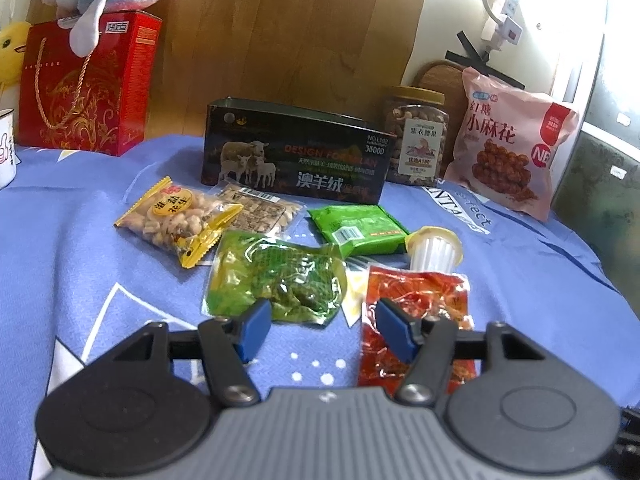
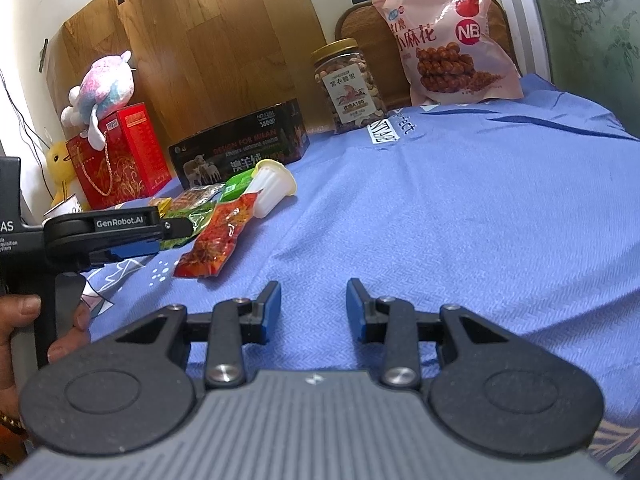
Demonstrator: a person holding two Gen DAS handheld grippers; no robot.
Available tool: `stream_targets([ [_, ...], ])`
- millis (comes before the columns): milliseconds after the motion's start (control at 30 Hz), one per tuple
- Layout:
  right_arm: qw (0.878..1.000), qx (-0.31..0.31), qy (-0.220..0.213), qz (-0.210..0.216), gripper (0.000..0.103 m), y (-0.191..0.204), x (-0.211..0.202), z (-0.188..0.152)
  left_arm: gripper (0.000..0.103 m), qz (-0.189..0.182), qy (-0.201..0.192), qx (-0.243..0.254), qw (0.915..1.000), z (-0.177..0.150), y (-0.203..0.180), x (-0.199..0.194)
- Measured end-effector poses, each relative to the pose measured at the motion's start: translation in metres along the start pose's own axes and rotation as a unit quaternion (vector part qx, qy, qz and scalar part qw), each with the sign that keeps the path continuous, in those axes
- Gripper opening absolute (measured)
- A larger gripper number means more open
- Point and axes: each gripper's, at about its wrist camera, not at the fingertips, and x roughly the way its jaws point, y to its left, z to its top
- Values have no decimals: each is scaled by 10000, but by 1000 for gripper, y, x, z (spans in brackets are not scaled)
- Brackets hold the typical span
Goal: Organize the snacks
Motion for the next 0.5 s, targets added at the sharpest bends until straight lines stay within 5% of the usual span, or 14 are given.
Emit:
stream_targets([
  [500, 10000, -43, 15, -76, 39, 3, 1, 0, 59, -31, -116, 4, 9999, -1, 1, -5],
])
